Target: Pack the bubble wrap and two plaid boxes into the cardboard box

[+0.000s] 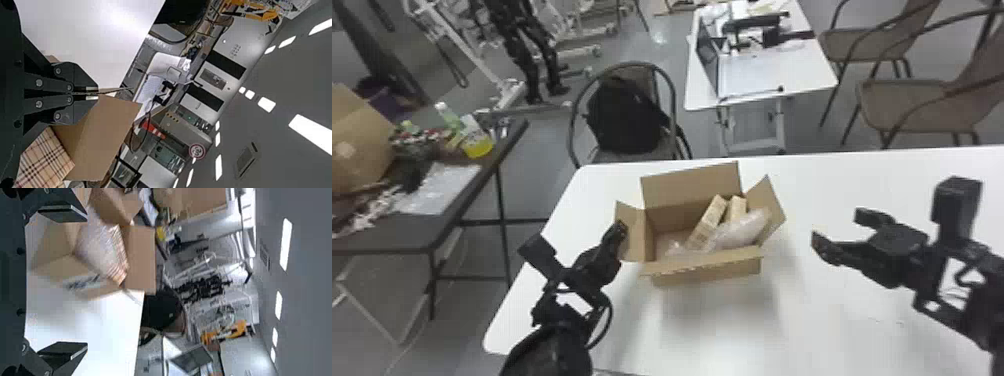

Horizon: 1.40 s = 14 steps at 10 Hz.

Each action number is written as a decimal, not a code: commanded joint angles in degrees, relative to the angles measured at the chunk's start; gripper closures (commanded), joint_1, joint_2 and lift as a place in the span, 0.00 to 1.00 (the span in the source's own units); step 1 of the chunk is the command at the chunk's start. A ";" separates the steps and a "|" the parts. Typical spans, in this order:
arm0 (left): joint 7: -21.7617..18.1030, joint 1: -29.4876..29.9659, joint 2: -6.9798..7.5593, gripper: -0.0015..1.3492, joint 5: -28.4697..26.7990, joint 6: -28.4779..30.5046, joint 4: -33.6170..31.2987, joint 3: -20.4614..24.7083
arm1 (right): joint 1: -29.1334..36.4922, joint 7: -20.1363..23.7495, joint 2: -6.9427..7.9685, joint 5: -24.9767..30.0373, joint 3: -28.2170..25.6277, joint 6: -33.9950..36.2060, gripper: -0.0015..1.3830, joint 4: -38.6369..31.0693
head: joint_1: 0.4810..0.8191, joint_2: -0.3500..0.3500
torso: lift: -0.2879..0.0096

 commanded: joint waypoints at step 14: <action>46.21 6.26 -0.15 0.19 -7.91 -55.67 3.95 -5.34 | 13.24 -2.36 -4.61 1.74 -8.37 1.87 0.10 -12.46 | 0.63 1.00 | 0.80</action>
